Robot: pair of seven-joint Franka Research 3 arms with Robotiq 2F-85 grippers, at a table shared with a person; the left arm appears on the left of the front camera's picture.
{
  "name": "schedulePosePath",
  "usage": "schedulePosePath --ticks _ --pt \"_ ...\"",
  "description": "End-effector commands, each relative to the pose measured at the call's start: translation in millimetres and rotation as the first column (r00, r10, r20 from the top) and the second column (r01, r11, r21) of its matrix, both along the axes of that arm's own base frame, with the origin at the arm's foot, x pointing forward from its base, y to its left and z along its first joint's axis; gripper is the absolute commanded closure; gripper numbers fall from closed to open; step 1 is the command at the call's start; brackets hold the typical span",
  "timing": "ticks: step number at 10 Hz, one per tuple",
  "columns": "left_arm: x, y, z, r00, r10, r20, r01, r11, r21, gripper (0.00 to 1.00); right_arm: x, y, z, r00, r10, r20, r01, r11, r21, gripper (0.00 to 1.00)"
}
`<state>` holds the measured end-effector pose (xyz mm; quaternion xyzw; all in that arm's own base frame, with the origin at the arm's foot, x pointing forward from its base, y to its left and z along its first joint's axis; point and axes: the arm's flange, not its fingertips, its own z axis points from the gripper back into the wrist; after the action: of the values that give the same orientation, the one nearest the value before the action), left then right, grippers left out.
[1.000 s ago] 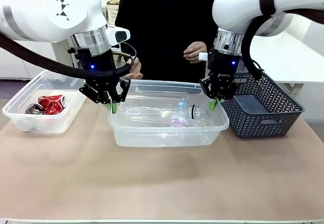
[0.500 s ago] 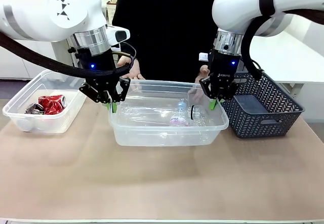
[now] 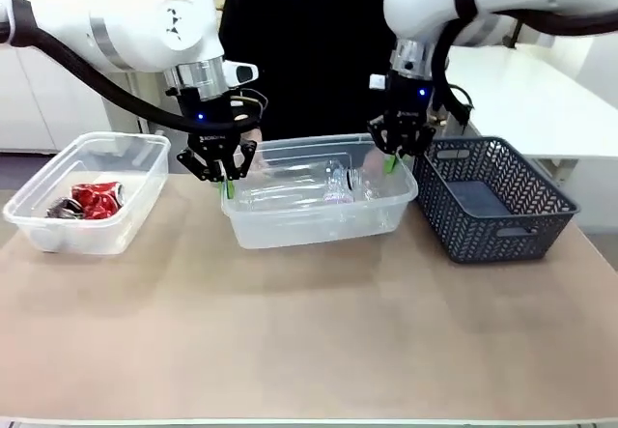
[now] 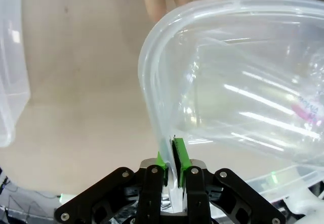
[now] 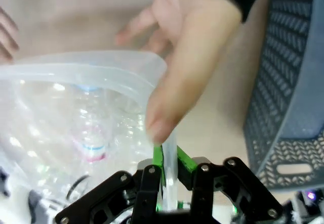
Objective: Sort the waste into each basket.
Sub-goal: Offer the picked Organizing box to the human, then release the Organizing box you were holding.
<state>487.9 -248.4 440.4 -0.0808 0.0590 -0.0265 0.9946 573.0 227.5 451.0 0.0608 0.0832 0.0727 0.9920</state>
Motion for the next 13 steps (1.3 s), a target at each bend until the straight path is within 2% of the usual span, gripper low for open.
schedulePosePath --ticks 1,2,12,13 --pt "-1 -15 2 0.997 0.008 -0.076 -0.01 0.999 -0.033 0.92 6 15 -3 0.998 -0.008 -0.065 0.013 0.997 0.077 0.95" --pt "0 0 0 1.0 0.0 0.0 0.0 1.0 0.0 0.92 0 0 0 1.0 0.0 0.0 0.0 1.0 0.0 0.95" --pt "6 2 2 1.0 0.008 -0.01 -0.008 1.0 -0.003 0.92 0 0 0 1.0 0.0 0.0 0.0 1.0 0.0 0.95" --pt "2 1 8 1.0 -0.017 0.016 0.017 1.0 0.019 0.64 6 -3 -3 1.0 -0.002 -0.017 0.002 1.0 -0.007 0.84"
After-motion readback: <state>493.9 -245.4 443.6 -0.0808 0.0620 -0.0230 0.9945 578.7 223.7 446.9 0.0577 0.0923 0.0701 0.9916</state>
